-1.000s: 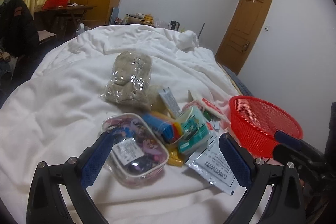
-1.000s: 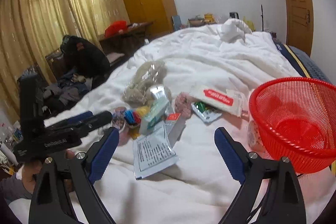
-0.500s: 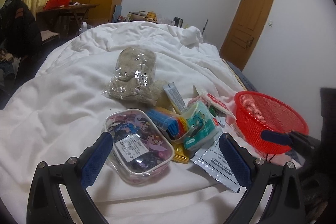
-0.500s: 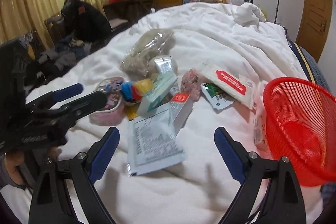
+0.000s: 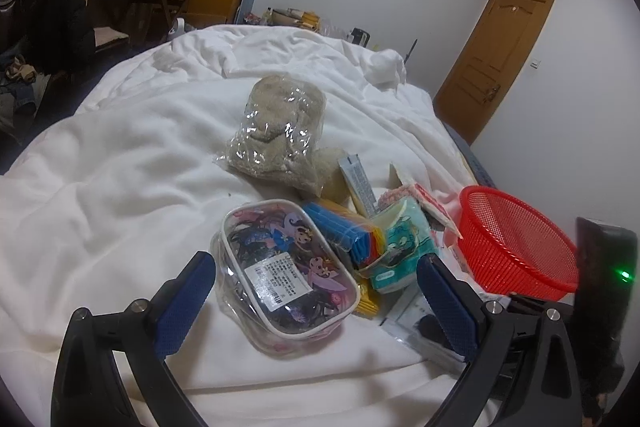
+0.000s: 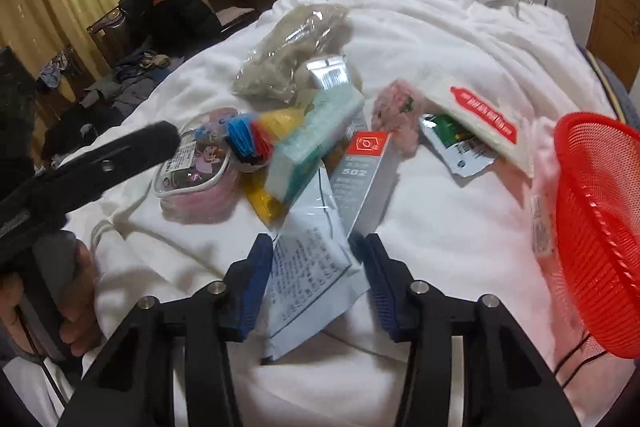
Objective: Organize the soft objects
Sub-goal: 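Grasp the white printed leaflet with the right gripper, then carry the leaflet over the basket with the right gripper while the left grasps the clear cartoon box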
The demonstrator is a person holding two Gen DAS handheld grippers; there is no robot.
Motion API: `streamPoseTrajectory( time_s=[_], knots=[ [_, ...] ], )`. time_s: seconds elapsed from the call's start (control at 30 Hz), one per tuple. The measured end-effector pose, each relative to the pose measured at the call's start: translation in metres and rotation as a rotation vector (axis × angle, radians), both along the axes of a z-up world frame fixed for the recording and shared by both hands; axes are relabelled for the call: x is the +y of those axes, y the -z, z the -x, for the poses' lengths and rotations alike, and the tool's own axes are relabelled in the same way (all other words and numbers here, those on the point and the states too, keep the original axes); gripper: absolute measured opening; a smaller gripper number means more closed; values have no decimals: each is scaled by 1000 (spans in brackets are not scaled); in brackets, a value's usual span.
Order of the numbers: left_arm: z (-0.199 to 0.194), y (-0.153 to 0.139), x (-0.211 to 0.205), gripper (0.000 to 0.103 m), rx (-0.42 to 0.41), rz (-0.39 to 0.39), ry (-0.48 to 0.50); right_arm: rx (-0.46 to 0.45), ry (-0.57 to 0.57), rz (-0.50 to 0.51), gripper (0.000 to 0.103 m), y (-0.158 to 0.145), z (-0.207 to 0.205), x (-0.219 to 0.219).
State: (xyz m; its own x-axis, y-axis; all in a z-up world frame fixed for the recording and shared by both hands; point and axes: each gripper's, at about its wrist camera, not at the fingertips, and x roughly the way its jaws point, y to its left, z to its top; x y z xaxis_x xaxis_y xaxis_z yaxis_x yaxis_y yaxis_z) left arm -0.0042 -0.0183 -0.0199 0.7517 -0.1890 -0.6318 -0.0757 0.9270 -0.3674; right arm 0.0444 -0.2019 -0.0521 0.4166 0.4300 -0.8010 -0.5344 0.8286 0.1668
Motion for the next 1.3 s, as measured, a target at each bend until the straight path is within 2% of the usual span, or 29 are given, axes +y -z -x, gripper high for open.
streamPoseTrajectory(
  time_s=[0.13, 0.23, 0.33, 0.5, 0.53, 0.6, 0.67, 0.8, 0.87, 0.93, 0.97, 1.07, 1.17, 1.3],
  knots=[
    [-6, 5, 8, 102, 32, 25, -24, -30, 0, -8, 39, -7, 10, -2],
    [-14, 13, 17, 102, 86, 54, -53, -46, 17, -36, 38, -12, 17, -13],
    [-25, 22, 13, 102, 129, 96, -11, -59, 58, -46, 38, -16, 18, -22],
    [-47, 39, -4, 102, 239, 32, 17, -43, 90, -67, 38, -15, 16, -32],
    [-46, 40, -5, 102, 241, 24, 17, -39, 97, -82, 38, -15, 16, -36],
    [-41, 37, -5, 93, 226, -1, 0, -39, 104, -114, 38, -17, 16, -43],
    [-36, 34, -3, 93, 211, 7, -2, -45, 104, -172, 38, -22, 17, -53],
    [-24, 27, 2, 93, 164, 26, -8, -33, 100, -204, 39, -21, 16, -55],
    [-24, 24, 3, 93, 162, 19, -9, 6, 65, -194, 41, -16, 14, -47],
    [-26, 26, 3, 93, 180, 22, -13, 18, 40, -151, 59, -12, 14, -38],
    [-28, 27, 5, 93, 187, 28, -16, 20, 32, -122, 62, -10, 16, -33],
    [-28, 28, 11, 93, 186, 65, -32, -1, 42, -57, 62, -13, 19, -30],
    [-23, 20, 12, 93, 142, 66, -45, -47, 79, -64, 63, -26, 24, -43],
    [-9, 9, 6, 92, 63, 36, -31, -29, 55, -83, 62, -23, 27, -45]
  ],
)
